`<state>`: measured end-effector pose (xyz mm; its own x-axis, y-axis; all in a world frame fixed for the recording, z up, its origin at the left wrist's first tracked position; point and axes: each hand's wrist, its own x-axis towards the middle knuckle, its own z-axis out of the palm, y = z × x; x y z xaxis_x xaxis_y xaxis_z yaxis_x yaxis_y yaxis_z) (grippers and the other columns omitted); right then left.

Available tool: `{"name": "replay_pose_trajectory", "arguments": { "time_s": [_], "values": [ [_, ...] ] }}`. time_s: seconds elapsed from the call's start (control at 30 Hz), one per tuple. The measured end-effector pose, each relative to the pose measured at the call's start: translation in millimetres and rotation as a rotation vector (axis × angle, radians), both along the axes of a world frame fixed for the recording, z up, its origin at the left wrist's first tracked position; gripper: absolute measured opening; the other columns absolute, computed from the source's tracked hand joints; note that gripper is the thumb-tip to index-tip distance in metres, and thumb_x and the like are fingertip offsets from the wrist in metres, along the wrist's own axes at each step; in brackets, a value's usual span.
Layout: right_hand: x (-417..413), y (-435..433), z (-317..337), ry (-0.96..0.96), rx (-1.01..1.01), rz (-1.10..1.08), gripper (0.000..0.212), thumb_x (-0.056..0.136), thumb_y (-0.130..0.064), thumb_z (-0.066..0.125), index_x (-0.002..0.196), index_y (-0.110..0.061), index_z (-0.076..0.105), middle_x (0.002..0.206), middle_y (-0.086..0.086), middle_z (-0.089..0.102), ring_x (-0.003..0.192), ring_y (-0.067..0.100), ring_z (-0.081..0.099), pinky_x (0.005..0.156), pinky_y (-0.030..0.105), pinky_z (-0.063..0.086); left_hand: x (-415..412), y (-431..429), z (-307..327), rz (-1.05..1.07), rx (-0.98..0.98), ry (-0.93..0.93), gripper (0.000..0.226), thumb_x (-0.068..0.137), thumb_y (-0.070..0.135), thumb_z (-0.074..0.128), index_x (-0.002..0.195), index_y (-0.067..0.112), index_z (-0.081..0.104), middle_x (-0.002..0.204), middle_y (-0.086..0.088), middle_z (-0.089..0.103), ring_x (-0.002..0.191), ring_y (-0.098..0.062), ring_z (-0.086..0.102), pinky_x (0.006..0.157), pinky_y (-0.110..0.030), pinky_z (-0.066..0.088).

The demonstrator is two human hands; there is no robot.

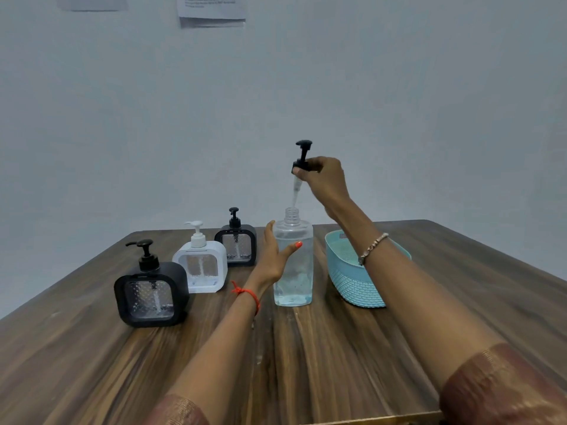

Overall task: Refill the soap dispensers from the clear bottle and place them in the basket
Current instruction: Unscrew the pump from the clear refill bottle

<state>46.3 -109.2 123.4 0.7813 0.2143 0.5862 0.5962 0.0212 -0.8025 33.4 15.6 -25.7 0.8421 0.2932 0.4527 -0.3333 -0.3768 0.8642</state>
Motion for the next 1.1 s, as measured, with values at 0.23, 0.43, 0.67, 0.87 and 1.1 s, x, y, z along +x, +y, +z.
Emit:
{"name": "replay_pose_trajectory", "arguments": {
  "time_s": [0.23, 0.43, 0.67, 0.87, 1.1],
  "values": [
    [7, -15, 24, -0.004, 0.111, -0.049, 0.027, 0.083, -0.015, 0.068, 0.105, 0.001, 0.064, 0.099, 0.011, 0.067, 0.082, 0.013, 0.059, 0.06, 0.012, 0.041, 2, 2, -1, -0.013, 0.0, 0.004, 0.08, 0.084, 0.033, 0.066, 0.144, 0.015, 0.016, 0.144, -0.009, 0.036, 0.132, -0.024, 0.039, 0.111, -0.048, 0.035],
    [4, -24, 41, -0.052, 0.144, -0.083, 0.023, 0.082, -0.016, 0.069, 0.101, -0.002, 0.069, 0.093, 0.007, 0.067, 0.082, 0.011, 0.059, 0.053, 0.0, 0.039, 1, 2, -1, -0.007, -0.013, 0.021, 0.098, 0.066, 0.059, 0.066, 0.143, 0.023, 0.017, 0.144, -0.007, 0.036, 0.132, -0.023, 0.04, 0.11, -0.047, 0.036],
    [-7, -25, 50, -0.121, 0.17, -0.132, 0.02, 0.081, -0.015, 0.07, 0.09, 0.003, 0.069, 0.09, 0.012, 0.07, 0.074, 0.011, 0.058, 0.054, 0.005, 0.039, 4, 4, -3, -0.012, -0.011, 0.028, 0.103, 0.062, 0.065, 0.066, 0.143, 0.028, 0.016, 0.146, -0.006, 0.035, 0.133, -0.023, 0.039, 0.11, -0.048, 0.036],
    [-15, -34, 58, -0.135, 0.237, -0.091, 0.02, 0.081, -0.017, 0.07, 0.096, -0.003, 0.07, 0.085, 0.003, 0.067, 0.071, 0.006, 0.058, 0.055, 0.001, 0.04, 4, 4, -2, -0.02, -0.021, 0.026, 0.102, 0.063, 0.062, 0.066, 0.144, 0.027, 0.015, 0.145, -0.006, 0.036, 0.132, -0.023, 0.04, 0.11, -0.048, 0.036],
    [-40, -71, 39, -0.311, 0.257, -0.065, 0.014, 0.08, -0.019, 0.072, 0.089, -0.021, 0.062, 0.087, -0.007, 0.068, 0.083, 0.003, 0.064, 0.076, 0.026, 0.052, 1, 2, 0, -0.018, -0.017, 0.034, 0.102, 0.065, 0.061, 0.065, 0.145, 0.026, 0.013, 0.148, -0.006, 0.033, 0.134, -0.023, 0.037, 0.111, -0.047, 0.035]
  ]
}}
